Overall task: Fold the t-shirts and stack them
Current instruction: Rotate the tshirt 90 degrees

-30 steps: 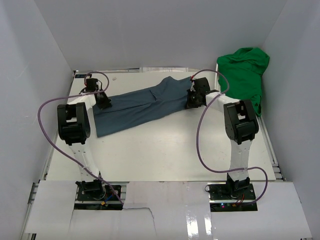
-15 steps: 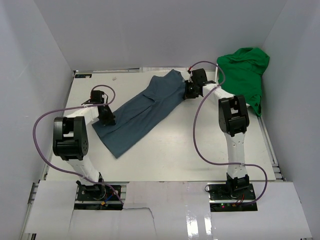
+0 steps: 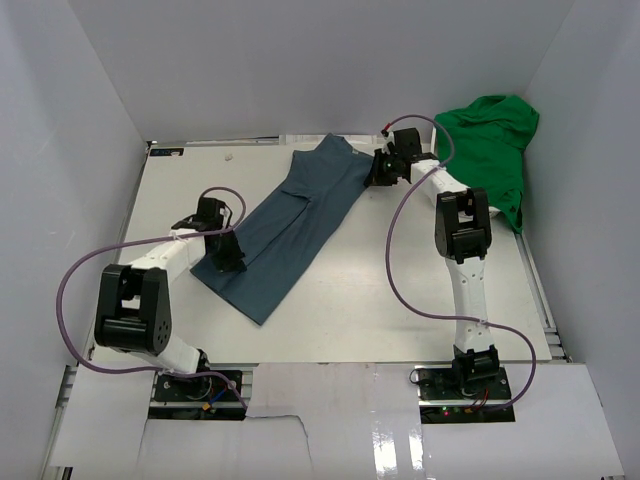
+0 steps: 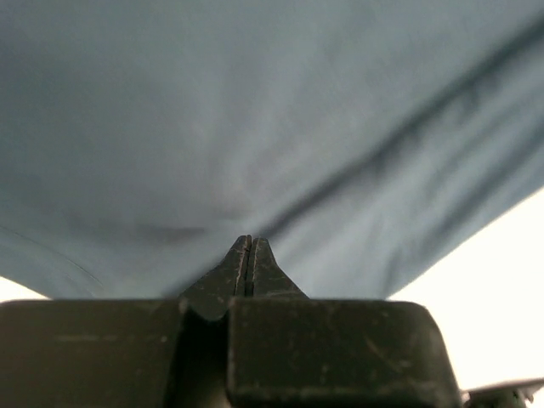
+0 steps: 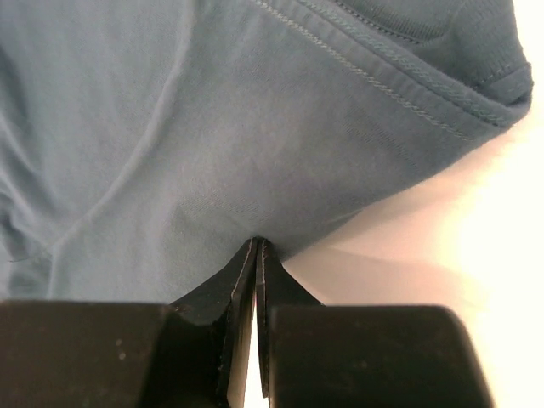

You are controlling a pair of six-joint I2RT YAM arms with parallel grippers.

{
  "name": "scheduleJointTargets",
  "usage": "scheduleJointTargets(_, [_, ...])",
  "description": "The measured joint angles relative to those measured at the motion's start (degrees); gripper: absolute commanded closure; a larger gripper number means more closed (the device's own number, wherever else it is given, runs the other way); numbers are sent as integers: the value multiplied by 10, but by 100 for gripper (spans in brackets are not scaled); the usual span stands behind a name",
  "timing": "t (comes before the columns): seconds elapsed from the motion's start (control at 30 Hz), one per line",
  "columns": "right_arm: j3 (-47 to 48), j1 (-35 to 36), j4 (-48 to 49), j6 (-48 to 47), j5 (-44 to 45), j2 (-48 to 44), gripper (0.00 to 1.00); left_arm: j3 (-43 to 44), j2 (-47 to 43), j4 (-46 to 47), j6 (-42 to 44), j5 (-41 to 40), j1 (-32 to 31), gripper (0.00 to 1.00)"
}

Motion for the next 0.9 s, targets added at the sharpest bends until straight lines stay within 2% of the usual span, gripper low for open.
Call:
scheduleJointTargets(0.2, [35,-11,15,35,-48,31,92,-47,-70,-11,-29,15,-25,100])
scheduleJointTargets(0.4, [50,-17,22,56,-72,46,92,-71,-98,-25,-45,17,-28,100])
scheduleJointTargets(0.53, [49,-17,25,59,-76,46,92,-54,-110,-39,-50,11,-30,100])
scheduleJointTargets(0.67, [45,-17,34,59,-79,46,92,7,-119,-53,-49,3,-26,100])
scheduleJointTargets(0.8, [41,-18,40,59,-83,46,92,71,-120,-53,-29,8,18,100])
scheduleJointTargets(0.9, [41,-18,42,59,-85,46,92,87,-118,-50,-13,20,96,100])
